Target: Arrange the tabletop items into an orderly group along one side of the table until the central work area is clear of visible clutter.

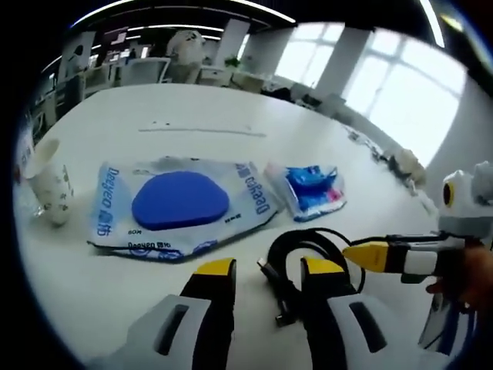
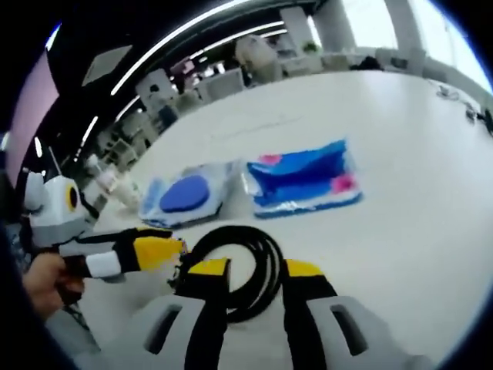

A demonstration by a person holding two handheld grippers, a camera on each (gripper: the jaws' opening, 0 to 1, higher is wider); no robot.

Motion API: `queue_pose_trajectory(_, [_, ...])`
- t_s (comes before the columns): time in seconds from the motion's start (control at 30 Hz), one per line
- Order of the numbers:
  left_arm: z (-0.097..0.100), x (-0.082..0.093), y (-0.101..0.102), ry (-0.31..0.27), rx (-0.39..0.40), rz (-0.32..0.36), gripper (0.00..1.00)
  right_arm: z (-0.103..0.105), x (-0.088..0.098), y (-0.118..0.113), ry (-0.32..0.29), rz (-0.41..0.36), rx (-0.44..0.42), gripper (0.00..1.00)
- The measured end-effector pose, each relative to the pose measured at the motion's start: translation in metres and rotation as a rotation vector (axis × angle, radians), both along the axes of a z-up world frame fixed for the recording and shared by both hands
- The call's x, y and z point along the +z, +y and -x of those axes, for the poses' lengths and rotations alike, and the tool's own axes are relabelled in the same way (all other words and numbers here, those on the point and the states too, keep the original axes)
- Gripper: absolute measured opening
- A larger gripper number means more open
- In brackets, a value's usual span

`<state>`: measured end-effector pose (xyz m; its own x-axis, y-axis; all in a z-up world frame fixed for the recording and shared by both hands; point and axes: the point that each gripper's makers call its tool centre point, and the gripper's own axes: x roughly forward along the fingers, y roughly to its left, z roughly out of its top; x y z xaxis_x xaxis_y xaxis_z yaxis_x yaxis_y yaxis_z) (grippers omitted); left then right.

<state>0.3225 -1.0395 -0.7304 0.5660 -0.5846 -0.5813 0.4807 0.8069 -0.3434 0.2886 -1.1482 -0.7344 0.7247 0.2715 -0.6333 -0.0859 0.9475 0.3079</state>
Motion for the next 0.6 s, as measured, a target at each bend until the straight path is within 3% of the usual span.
queue_pose_trajectory(0.2, [-0.006,0.018,0.017,-0.089,-0.044,0.004,0.46,0.002,0.015,-0.001,-0.054,0.045,0.075,0.5])
queue_pose_trajectory(0.6, [-0.01,0.044,0.058,-0.206,-0.111,-0.028,0.73,0.015,0.047,0.008,-0.157,0.111,0.248,0.77])
